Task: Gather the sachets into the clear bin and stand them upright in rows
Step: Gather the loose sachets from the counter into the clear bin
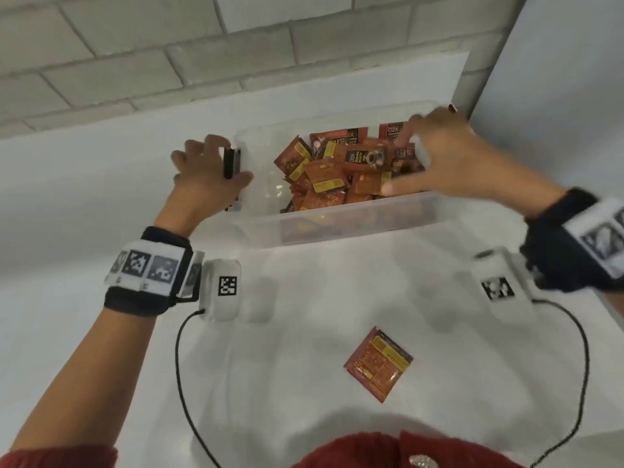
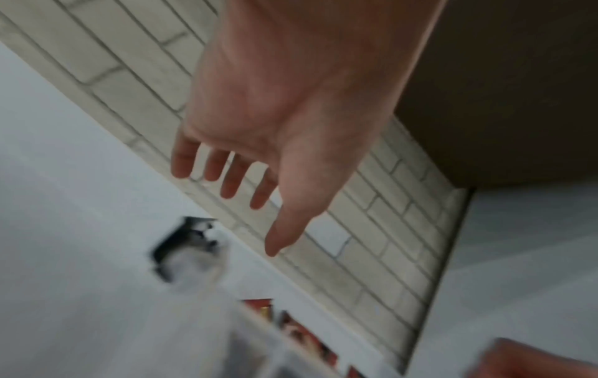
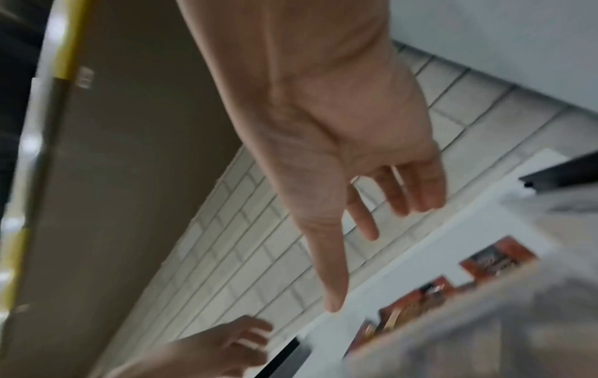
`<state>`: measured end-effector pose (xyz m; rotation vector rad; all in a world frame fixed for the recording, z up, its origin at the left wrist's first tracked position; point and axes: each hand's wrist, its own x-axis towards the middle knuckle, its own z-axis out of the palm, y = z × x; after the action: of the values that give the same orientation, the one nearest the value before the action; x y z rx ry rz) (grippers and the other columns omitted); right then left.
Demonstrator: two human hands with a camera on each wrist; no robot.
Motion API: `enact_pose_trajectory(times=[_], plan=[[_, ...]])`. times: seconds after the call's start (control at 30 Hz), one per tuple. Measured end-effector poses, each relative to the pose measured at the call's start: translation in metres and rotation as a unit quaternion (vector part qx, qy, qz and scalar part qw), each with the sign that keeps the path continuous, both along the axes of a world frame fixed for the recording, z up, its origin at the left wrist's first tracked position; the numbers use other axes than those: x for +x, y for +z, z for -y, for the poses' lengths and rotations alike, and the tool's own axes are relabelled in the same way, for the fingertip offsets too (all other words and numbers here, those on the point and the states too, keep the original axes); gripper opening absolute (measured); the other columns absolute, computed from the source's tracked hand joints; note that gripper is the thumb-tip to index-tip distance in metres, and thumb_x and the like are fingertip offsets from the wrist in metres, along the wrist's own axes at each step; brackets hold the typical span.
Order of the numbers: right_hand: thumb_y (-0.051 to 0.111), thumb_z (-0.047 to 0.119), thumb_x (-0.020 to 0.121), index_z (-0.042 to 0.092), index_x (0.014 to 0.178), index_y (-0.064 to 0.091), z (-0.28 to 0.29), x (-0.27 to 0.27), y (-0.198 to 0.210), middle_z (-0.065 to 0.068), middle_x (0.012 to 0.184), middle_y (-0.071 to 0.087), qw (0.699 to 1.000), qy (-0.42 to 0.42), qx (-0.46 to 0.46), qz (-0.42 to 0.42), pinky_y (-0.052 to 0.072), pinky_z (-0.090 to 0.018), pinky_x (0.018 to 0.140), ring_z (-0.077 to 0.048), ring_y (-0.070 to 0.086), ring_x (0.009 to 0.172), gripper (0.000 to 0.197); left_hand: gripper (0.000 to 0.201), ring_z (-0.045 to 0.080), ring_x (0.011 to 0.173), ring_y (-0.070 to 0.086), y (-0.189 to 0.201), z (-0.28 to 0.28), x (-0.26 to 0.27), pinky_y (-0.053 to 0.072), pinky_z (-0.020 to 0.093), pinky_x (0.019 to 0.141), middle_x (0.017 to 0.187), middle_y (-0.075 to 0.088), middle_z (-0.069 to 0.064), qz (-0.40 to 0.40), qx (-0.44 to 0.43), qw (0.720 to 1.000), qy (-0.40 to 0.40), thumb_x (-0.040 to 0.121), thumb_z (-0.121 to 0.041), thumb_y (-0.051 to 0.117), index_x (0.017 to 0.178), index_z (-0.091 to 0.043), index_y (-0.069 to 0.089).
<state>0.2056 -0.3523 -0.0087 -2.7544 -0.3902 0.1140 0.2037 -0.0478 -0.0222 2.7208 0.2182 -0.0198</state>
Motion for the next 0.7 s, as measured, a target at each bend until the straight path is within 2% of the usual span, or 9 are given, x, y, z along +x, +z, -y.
enact_pose_trajectory(times=[0.07,0.13,0.2,0.23,0.33,0.4,0.47,0.57,0.7], plan=[[0.078,0.055,0.066,0.028,0.120,0.049,-0.011,-0.041,-0.020,0.003,0.120,0.043,0.988,0.142,0.044,-0.035,0.037,-0.037,0.096,-0.022,0.038,0.118,0.067,0.080,0.038,0.134,0.026,-0.015,-0.017,0.008,0.030,0.046,0.107,0.144,0.030,0.020,-0.040,-0.020,0.997,0.055,0.088,-0.042,0.064,0.148,-0.012,0.020],[0.075,0.056,0.070,0.043,0.137,0.033,-0.021,-0.090,-0.044,0.009,0.131,0.031,0.954,0.251,0.017,-0.165,0.030,-0.030,0.105,-0.011,0.027,0.124,0.080,0.093,0.033,0.129,0.041,-0.024,-0.026,0.013,0.035,0.044,0.108,0.147,0.035,0.016,-0.091,-0.145,0.982,0.078,0.086,-0.047,0.065,0.152,-0.015,0.008],[0.071,0.055,0.076,0.044,0.148,0.016,-0.024,-0.126,-0.072,0.010,0.148,0.015,0.923,0.309,-0.064,-0.222,0.020,-0.032,0.113,-0.013,0.012,0.135,0.091,0.097,0.024,0.116,0.055,-0.030,-0.026,0.012,0.046,0.042,0.099,0.138,0.048,0.006,-0.119,-0.285,0.949,0.066,0.084,-0.042,0.070,0.152,-0.021,0.005],[0.070,0.051,0.078,0.040,0.149,0.017,-0.023,-0.138,-0.086,0.007,0.153,0.010,0.920,0.314,-0.090,-0.214,0.017,-0.033,0.114,-0.014,0.007,0.138,0.089,0.095,0.019,0.112,0.057,-0.032,-0.024,0.009,0.052,0.038,0.092,0.133,0.051,0.001,-0.124,-0.322,0.938,0.045,0.083,-0.035,0.073,0.151,-0.024,0.008],[0.070,0.039,0.079,0.023,0.135,0.036,-0.019,-0.155,-0.108,0.000,0.148,0.024,0.936,0.310,-0.093,-0.140,0.023,-0.026,0.104,-0.015,0.018,0.129,0.067,0.083,0.000,0.104,0.050,-0.039,-0.015,0.000,0.052,0.018,0.066,0.118,0.046,-0.012,-0.087,-0.319,0.943,-0.045,0.084,-0.005,0.070,0.145,-0.025,0.018],[0.070,0.036,0.081,0.025,0.112,0.035,-0.015,-0.159,-0.101,0.008,0.120,0.038,0.945,0.284,-0.062,-0.150,0.030,-0.018,0.084,-0.007,0.028,0.103,0.048,0.086,-0.002,0.106,0.048,-0.042,-0.013,-0.007,0.049,0.018,0.071,0.115,0.043,-0.019,-0.071,-0.317,0.943,-0.068,0.084,0.003,0.065,0.147,-0.023,0.014],[0.070,0.031,0.083,0.031,0.096,0.027,-0.011,-0.161,-0.083,0.012,0.097,0.042,0.943,0.234,-0.010,-0.235,0.035,-0.017,0.070,-0.004,0.036,0.083,0.045,0.087,-0.002,0.108,0.047,-0.042,-0.010,-0.018,0.052,0.021,0.073,0.115,0.041,-0.021,-0.066,-0.328,0.938,-0.085,0.084,0.006,0.063,0.147,-0.024,0.011],[0.074,0.034,0.083,0.032,0.094,0.036,-0.004,-0.154,-0.047,0.010,0.085,0.055,0.936,0.177,0.108,-0.283,0.040,-0.018,0.064,-0.003,0.049,0.072,0.039,0.085,-0.005,0.103,0.050,-0.040,0.000,-0.042,0.054,0.019,0.068,0.115,0.041,-0.021,-0.056,-0.352,0.930,-0.095,0.085,0.012,0.058,0.146,-0.025,0.012],[0.078,0.043,0.066,0.031,0.095,0.053,0.008,-0.136,0.014,0.018,0.087,0.064,0.928,0.105,0.293,-0.206,0.046,-0.014,0.066,-0.001,0.060,0.073,0.040,0.087,-0.018,0.091,0.056,-0.039,0.013,-0.073,0.053,0.014,0.067,0.115,0.043,-0.023,-0.054,-0.355,0.927,-0.107,0.086,0.010,0.058,0.146,-0.029,0.009]])
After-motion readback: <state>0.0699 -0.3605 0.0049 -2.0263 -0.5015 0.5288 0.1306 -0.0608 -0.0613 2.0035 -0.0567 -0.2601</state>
